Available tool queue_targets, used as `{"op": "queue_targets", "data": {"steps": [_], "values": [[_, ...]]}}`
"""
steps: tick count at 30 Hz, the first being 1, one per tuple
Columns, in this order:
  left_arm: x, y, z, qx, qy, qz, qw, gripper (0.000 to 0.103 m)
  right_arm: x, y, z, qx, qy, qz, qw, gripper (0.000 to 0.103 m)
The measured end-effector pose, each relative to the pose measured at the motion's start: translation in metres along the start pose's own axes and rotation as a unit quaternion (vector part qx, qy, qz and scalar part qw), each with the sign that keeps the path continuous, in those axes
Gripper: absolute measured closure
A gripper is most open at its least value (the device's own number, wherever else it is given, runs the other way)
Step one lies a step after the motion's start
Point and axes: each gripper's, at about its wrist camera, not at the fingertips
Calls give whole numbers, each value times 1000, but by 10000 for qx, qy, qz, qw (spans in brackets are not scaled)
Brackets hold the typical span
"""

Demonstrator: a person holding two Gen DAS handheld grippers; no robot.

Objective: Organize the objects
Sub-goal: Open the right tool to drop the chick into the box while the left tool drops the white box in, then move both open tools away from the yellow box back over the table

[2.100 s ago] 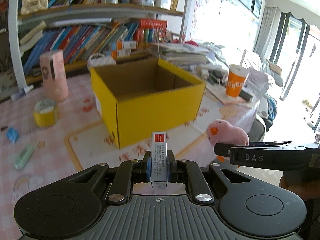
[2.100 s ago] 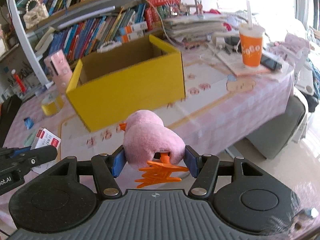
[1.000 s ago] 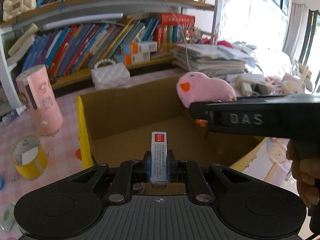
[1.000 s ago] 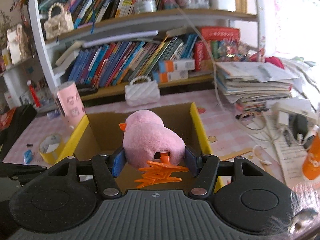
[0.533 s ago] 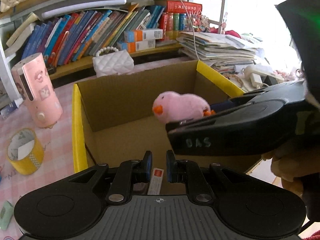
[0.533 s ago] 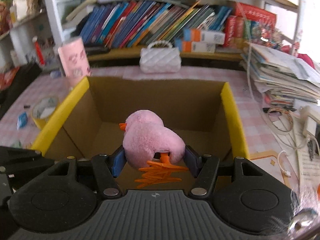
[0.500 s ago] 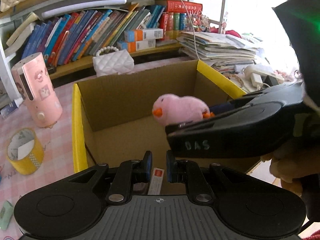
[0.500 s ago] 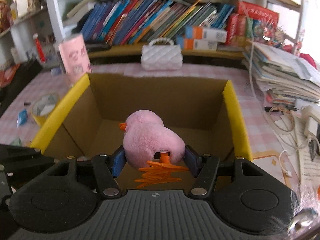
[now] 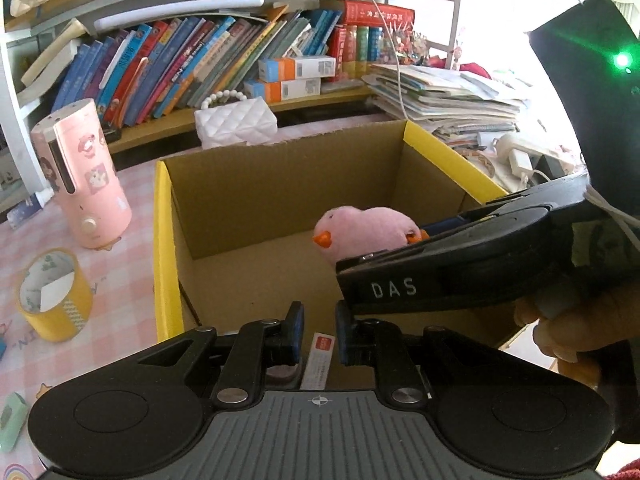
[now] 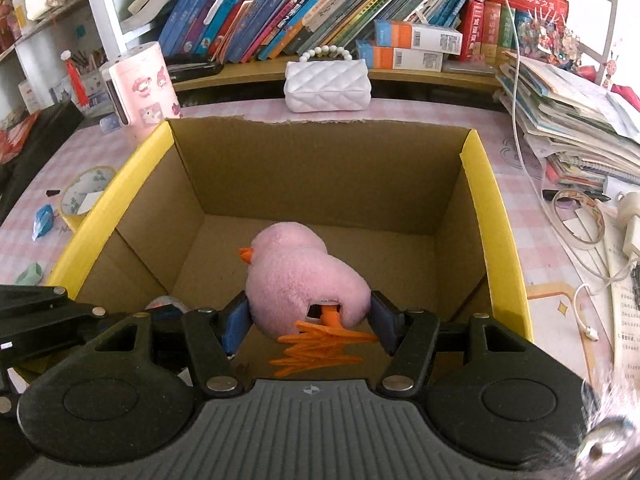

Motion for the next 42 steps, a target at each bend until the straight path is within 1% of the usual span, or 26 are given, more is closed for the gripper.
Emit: {"op": "queue_targets", "data": {"steps": [1, 2, 4, 5, 7, 11, 13, 14, 16, 19, 23, 27, 30, 33, 37, 42], "values": [[0, -2, 0, 14, 4, -18, 10000, 85, 0, -1, -1, 21, 45, -57, 10000, 36], [-1, -3, -1, 25, 11, -43, 10000, 84, 0, -3, -1, 41, 91, -112, 9999, 35], [-2, -8, -1, 75, 4, -111, 9999, 76, -1, -7, -1, 70, 173, -218, 9996, 34], [-2, -10, 0, 73, 11, -152, 9999, 75, -2, -9, -1, 78, 189, -265, 9994, 34], [-3, -16, 0, 88, 24, -233, 9997, 64, -5, -15, 1, 90, 208, -373, 9990, 34], [-7, -30, 2, 107, -43, -433, 9990, 61, -9, -28, 4, 83, 237, -621, 9978, 34], [-9, -38, 4, 139, -85, -533, 9984, 52, -12, -37, 4, 76, 287, -769, 9966, 34], [-10, -42, 5, 172, -102, -588, 9981, 50, -13, -41, 4, 71, 306, -831, 9960, 34], [-13, -51, 5, 237, -139, -706, 9971, 40, -17, -51, 5, 0, 343, -1023, 9942, 35], [-18, -65, 8, 305, -222, -870, 9955, 33, -22, -64, 7, -147, 406, -1242, 9913, 36], [-24, -80, 11, 342, -280, -1033, 9937, 30, -33, -84, 6, -306, 597, -1509, 9863, 36], [-33, -94, 13, 362, -305, -1181, 9919, 23, -50, -104, 6, -553, 828, -1774, 9791, 36], [-41, -103, 13, 312, -294, -1231, 9915, 23, -63, -116, 7, -718, 985, -1868, 9748, 36], [-49, -111, 12, 246, -270, -1243, 9916, 23, -78, -125, 10, -862, 1080, -1867, 9726, 36], [-60, -120, 13, 167, -234, -1215, 9922, 23, -97, -132, 18, -961, 1182, -1733, 9730, 36], [-81, -128, 16, 104, -258, -953, 9951, 21, -122, -135, 38, -963, 1203, -1467, 9771, 36]]}}
Point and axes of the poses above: each gripper's, at about its wrist camera, not at the fingertips, and y roughly the way its jaws point, z to its left, x to its top, and after that the axes turned 5 degrees about y, right-handed
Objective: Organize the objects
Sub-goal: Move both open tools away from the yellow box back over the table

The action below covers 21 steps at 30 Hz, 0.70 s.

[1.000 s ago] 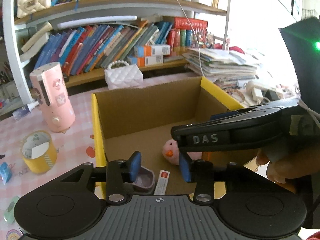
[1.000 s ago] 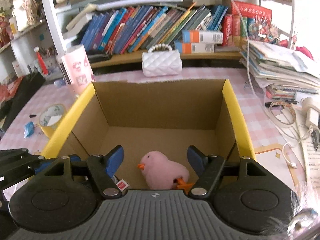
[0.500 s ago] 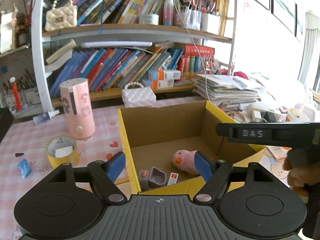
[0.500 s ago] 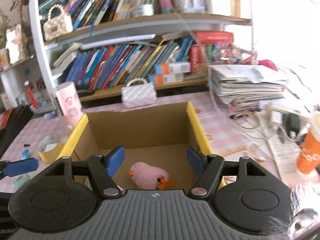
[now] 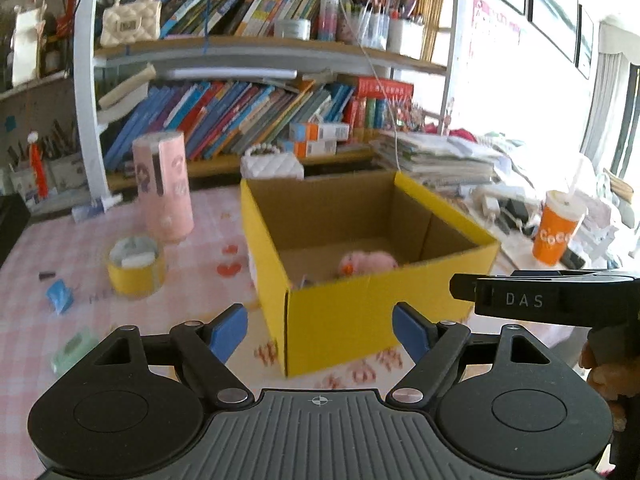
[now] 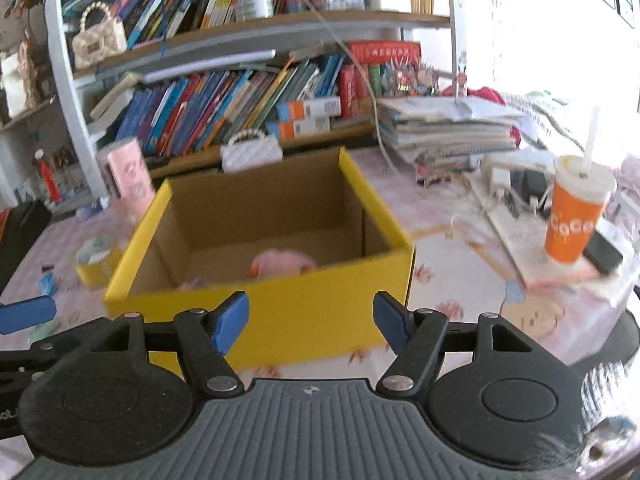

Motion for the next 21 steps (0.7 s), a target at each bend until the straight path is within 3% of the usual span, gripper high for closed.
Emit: {"op": "queue_targets", "data": {"steps": [7, 21], "values": [[-28, -13, 9, -3, -106, 421, 9991, 21, -33, -13, 16, -92, -66, 324, 9994, 37], [-62, -49, 24, 98, -88, 706, 9974, 21, -74, -42, 48, 22, -137, 614, 9980, 37]]}}
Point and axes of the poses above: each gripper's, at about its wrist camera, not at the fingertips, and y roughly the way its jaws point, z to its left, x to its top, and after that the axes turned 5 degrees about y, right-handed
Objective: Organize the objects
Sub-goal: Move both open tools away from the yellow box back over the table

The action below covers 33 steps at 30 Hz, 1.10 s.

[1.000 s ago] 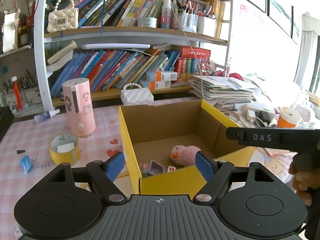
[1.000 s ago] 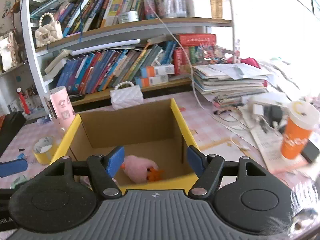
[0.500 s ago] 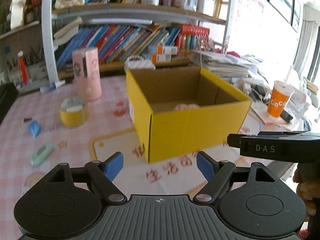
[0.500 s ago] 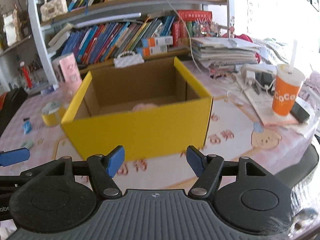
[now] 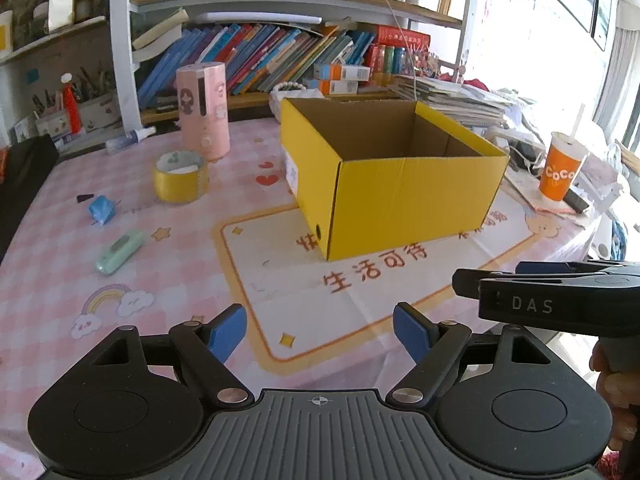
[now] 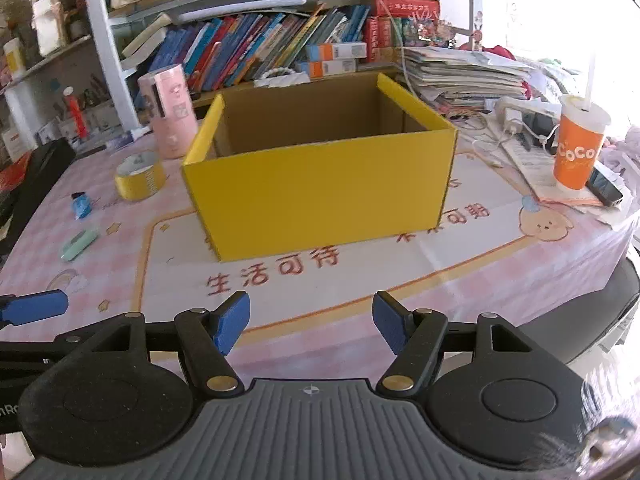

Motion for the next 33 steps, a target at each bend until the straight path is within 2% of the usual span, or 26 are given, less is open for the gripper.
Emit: {"op": "queue_targets", "data": {"steps": [15, 33], "values": [[-29, -35, 31, 306, -191, 70, 9993, 21, -25, -14, 46, 358, -298, 130, 9988, 37], [-58, -78, 78, 891, -621, -51, 9941, 21, -42, -23, 112, 917, -805, 150, 9924, 37]]}}
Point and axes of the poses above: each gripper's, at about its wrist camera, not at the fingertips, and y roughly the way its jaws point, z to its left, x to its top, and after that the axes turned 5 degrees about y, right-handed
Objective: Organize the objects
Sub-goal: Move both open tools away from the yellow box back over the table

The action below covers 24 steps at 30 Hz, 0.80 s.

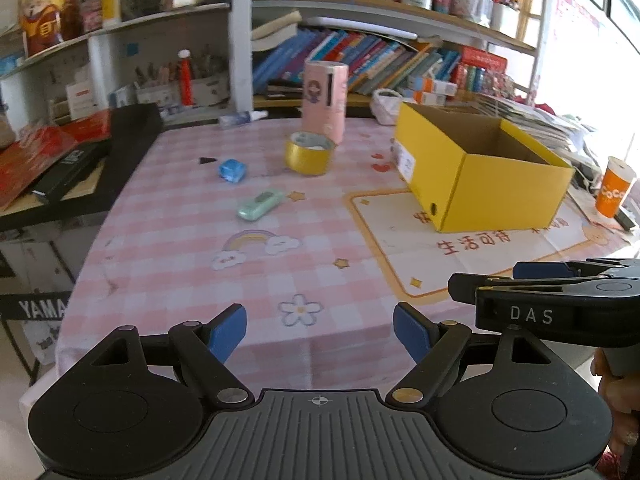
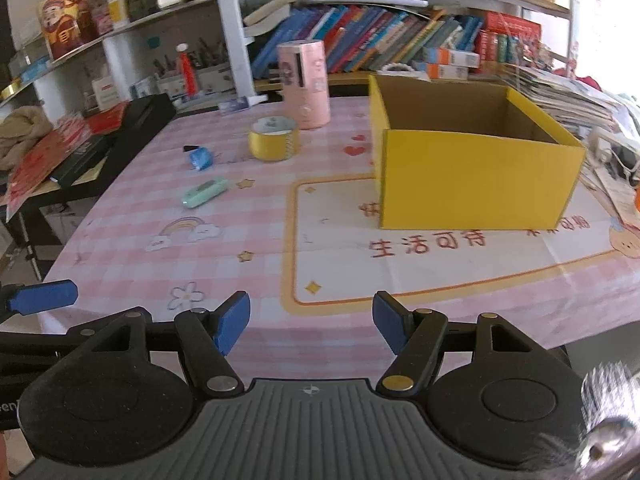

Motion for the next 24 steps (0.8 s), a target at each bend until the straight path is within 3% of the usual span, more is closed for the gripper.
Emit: {"op": "queue_targets", "data": {"steps": [24], "values": [[-7, -12, 46, 300, -383, -189, 9986, 21, 7, 13, 55, 302, -490, -22, 9983, 37]]}}
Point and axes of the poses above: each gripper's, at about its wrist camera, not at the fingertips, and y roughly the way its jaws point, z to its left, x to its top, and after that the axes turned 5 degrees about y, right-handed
